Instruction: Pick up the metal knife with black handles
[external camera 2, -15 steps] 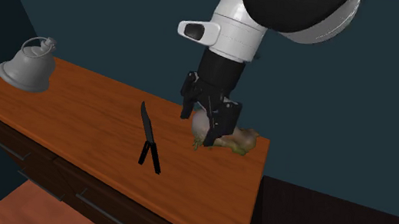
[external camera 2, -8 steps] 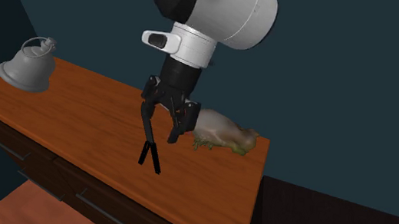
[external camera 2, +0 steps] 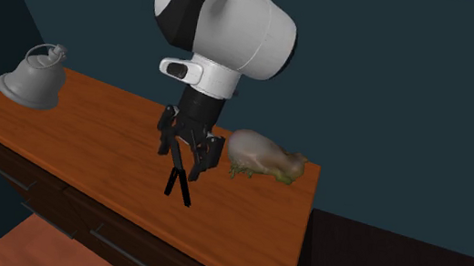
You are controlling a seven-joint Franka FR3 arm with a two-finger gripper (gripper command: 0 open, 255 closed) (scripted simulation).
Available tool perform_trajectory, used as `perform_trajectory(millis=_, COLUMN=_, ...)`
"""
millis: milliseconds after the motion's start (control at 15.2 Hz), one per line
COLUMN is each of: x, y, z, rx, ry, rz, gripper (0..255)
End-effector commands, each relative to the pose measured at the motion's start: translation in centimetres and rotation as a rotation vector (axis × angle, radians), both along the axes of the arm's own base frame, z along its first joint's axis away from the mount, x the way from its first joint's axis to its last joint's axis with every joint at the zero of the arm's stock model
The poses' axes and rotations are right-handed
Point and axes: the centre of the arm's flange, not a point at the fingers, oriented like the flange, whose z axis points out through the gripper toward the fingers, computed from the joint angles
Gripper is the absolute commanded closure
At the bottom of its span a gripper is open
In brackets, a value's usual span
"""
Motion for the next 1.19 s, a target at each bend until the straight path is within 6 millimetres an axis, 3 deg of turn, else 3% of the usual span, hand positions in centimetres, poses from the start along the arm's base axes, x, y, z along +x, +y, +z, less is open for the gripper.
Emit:
perform_trajectory(millis=0, x=-0.1, y=-0.1, z=-0.8, rx=0.000, ry=-0.001, rz=0.000, gripper=0)
perform_trajectory(millis=66, x=-0.1, y=-0.1, z=-0.8, rx=0.000, ry=-0.001, rz=0.000, gripper=0)
perform_trajectory(millis=132, x=-0.1, y=-0.1, z=-0.8, rx=0.000, ry=-0.001, rz=0.000, gripper=255)
perform_trajectory(millis=726, x=-0.1, y=-0.1, z=-0.8, rx=0.000, ry=-0.001, rz=0.000, gripper=255)
perform_trajectory(millis=1122, x=-0.1, y=-0.1, z=2.4, rx=0.000, ry=-0.001, rz=0.000, gripper=255)
